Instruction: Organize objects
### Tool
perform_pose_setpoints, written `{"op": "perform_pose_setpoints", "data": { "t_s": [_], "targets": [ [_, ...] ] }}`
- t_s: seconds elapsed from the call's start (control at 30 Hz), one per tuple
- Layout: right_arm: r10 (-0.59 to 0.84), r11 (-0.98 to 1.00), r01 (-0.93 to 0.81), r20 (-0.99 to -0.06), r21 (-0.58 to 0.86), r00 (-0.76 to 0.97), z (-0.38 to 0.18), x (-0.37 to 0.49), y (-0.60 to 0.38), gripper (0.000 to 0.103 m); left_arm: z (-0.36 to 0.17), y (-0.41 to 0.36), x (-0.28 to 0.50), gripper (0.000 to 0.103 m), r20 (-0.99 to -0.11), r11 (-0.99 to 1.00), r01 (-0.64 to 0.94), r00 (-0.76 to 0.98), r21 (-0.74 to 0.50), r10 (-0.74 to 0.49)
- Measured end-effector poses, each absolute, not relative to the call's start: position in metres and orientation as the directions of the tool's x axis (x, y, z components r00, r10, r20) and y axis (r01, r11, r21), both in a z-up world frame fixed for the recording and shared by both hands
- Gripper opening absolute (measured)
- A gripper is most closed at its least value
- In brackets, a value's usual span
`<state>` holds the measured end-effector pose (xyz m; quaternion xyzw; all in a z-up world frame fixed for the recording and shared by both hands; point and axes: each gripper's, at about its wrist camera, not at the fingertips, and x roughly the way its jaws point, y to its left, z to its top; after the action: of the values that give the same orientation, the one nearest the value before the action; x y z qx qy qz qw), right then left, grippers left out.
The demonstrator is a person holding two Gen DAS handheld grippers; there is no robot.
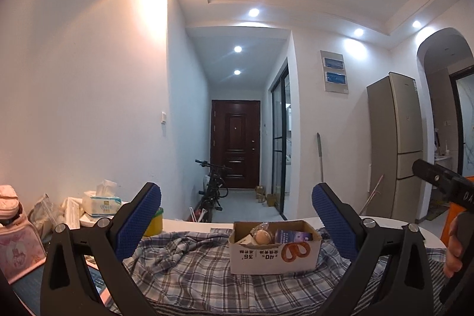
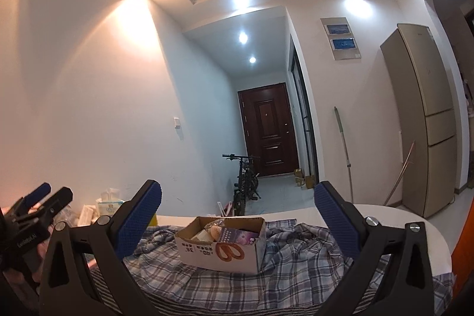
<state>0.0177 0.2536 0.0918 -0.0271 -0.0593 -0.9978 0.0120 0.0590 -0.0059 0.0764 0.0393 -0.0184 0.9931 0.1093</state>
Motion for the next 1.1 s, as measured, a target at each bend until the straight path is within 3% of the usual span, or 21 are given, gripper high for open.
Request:
{"op": "perform_pose_setpoints", "data": {
  "t_s": [0.13,0.33,0.47,0.63,0.73,0.87,1.1],
  "targets": [
    [0.108,-0.99,-0.095,0.133,0.102,-0.985,0.076,0.021,0.25,0.103,0.068,-0.004,0.046,0.103,0.058,-0.975,-0.219,-0.975,-0.044,0.216],
    [0.04,-0.999,-0.038,0.071,0.025,-0.997,0.051,-0.004,0.233,0.103,0.043,0.002,0.03,0.103,0.047,-0.985,-0.175,-0.984,0.007,0.175],
    [0.007,-1.0,-0.007,0.02,0.023,-1.0,0.027,-0.02,0.229,0.103,0.023,0.0,0.01,0.103,-0.029,-0.978,-0.204,-0.978,-0.028,0.205],
    [-0.005,-0.999,0.004,-0.034,0.05,-0.999,0.005,-0.032,0.231,0.103,0.004,0.007,0.003,0.103,-0.009,-0.989,-0.139,-0.99,0.042,0.139],
    [-0.001,-1.0,0.0,-0.079,0.021,-0.997,0.0,-0.042,0.225,0.103,-0.004,0.009,-0.009,0.103,-0.078,-0.968,-0.25,-0.966,0.021,0.248],
    [0.002,-1.0,-0.005,-0.105,0.031,-0.994,-0.003,-0.048,0.228,0.103,-0.003,0.002,-0.017,0.103,-0.103,-0.972,-0.233,-0.967,-0.028,0.234],
    [0.01,-0.999,-0.015,-0.114,0.043,-0.993,-0.004,-0.048,0.23,0.103,-0.004,0.011,-0.009,0.103,-0.078,-0.976,-0.215,-0.974,0.019,0.213]
  ]
}}
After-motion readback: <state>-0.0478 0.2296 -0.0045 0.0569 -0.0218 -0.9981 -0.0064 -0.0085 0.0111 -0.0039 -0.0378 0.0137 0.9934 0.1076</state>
